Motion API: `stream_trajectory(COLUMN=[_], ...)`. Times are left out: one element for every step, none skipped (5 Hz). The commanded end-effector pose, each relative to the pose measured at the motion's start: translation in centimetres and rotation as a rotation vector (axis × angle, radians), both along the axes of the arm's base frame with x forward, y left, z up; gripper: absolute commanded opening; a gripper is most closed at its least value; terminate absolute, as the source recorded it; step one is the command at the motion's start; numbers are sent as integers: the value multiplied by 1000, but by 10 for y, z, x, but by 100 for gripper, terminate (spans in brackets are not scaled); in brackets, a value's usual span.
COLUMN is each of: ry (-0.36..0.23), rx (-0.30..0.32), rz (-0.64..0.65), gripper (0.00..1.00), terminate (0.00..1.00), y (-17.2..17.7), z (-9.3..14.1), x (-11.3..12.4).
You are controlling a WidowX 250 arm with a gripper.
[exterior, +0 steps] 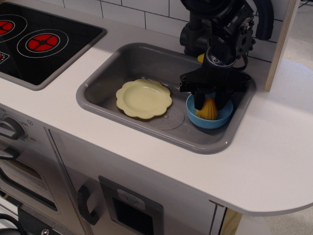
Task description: Take corn out of bowl sink
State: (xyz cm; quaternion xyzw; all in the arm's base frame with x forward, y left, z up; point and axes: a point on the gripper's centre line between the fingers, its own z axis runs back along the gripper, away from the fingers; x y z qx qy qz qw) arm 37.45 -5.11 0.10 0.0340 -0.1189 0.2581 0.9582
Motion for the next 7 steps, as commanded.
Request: stream_trajectory(ry=[-147, -154, -141, -105, -77, -48, -47], rx=[-113, -142, -150, -170, -158, -141, -124], rz=[24, 25, -2, -36, -61, -82, -90], gripper=[0, 0, 0, 0, 0, 0, 0], terminate=[0, 0, 0, 0, 0, 0, 0], y=[6, 16, 30, 44, 55, 58, 60], z=[55, 68, 77, 78, 73, 56, 42], x=[17, 13, -4, -22, -39, -47, -56])
